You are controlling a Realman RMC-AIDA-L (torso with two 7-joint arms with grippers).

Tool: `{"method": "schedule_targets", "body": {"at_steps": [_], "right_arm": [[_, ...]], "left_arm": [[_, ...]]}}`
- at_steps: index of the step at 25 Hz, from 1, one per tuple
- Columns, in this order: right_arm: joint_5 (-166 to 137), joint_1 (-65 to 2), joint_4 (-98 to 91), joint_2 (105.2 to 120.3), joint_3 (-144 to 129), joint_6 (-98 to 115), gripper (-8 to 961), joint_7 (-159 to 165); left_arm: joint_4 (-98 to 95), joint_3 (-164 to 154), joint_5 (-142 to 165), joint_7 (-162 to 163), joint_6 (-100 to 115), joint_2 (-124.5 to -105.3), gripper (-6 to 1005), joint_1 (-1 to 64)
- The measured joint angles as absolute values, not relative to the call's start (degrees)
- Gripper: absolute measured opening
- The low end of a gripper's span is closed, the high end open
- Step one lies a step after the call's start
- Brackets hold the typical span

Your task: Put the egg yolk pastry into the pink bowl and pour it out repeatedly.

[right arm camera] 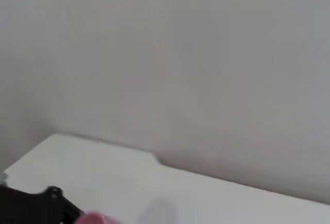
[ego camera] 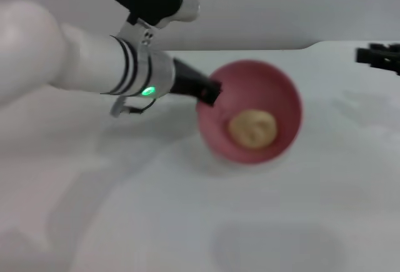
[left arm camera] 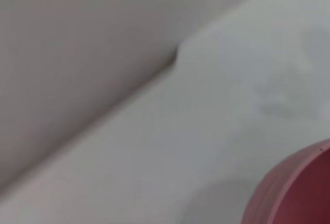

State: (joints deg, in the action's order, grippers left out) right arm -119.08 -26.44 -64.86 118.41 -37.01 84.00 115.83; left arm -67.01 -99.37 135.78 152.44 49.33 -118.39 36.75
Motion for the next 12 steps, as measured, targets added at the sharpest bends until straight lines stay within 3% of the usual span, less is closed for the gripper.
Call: {"method": "schedule_targets", "body": {"at_steps": [12], "right_arm": [[-118.56,-22.6,-58.28,118.29,-28.5,84.57,408,115.83]], "left_arm": [[-61.29,-127.2,138.29,136.2,-13.69,-118.64,-2,26.53]]}}
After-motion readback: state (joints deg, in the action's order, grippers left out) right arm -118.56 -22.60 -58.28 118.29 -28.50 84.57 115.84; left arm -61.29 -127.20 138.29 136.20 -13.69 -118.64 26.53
